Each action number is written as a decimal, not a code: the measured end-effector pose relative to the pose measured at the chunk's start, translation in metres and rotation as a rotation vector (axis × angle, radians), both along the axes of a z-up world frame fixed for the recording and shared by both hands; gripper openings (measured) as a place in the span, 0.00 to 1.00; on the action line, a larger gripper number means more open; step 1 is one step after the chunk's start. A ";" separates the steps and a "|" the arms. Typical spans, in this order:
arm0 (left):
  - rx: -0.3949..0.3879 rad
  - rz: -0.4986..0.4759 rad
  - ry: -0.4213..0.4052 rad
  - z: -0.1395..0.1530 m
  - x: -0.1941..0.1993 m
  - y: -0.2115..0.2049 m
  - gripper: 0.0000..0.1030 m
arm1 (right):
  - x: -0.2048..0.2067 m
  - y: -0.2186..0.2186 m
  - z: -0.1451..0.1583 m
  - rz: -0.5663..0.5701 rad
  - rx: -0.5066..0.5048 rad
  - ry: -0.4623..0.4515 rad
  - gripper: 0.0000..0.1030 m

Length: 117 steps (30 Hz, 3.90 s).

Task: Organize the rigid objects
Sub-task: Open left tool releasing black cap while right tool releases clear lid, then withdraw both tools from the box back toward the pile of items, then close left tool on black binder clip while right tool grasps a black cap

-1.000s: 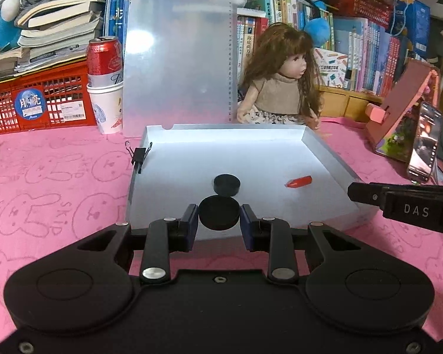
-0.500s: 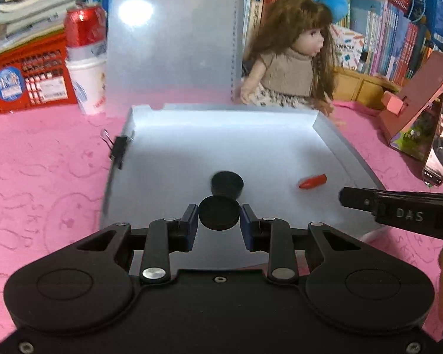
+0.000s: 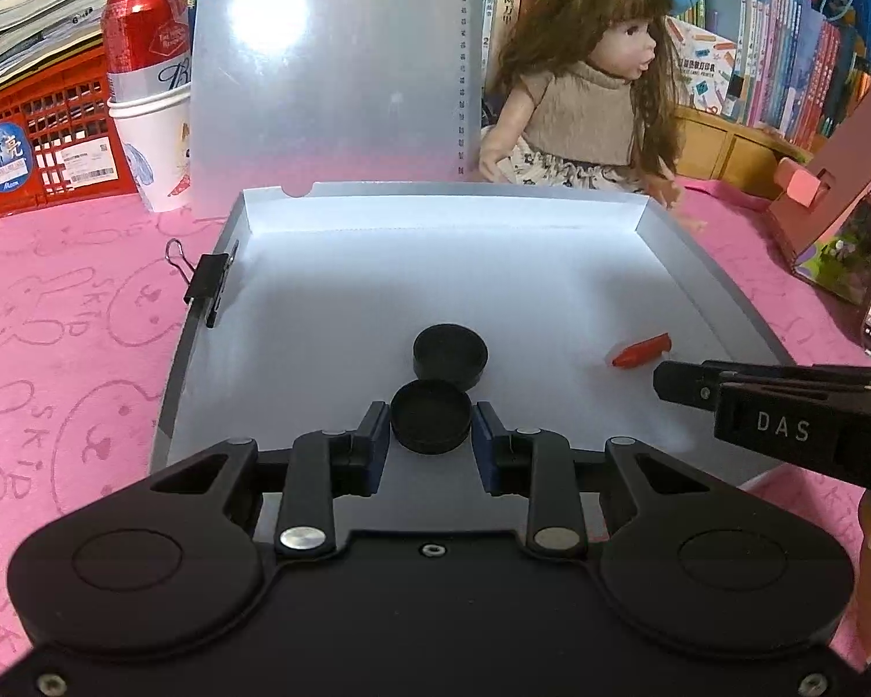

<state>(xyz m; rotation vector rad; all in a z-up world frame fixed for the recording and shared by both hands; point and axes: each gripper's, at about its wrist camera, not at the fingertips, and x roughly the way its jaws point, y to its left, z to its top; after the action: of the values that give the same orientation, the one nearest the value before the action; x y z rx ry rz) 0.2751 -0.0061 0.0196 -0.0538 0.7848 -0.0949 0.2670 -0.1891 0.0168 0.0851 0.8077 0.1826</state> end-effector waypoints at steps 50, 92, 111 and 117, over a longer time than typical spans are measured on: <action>-0.033 -0.097 -0.229 0.045 -0.167 0.019 0.78 | -0.154 0.002 0.055 0.189 -0.001 -0.286 0.98; 0.015 -0.170 -0.100 -0.003 -0.254 -0.004 0.37 | -0.211 -0.013 0.009 0.255 -0.022 -0.136 0.49; 0.107 -0.061 -0.117 0.003 -0.251 0.038 0.35 | -0.221 -0.002 0.006 0.346 -0.004 -0.132 0.50; 0.041 -0.100 -0.096 0.002 -0.255 0.038 0.43 | -0.222 0.000 0.003 0.345 -0.007 -0.124 0.42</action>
<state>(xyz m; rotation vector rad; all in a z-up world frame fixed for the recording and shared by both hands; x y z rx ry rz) 0.0203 0.0316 0.0215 0.0288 0.6933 -0.1745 0.0454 -0.1894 0.0201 -0.0730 0.6943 0.5066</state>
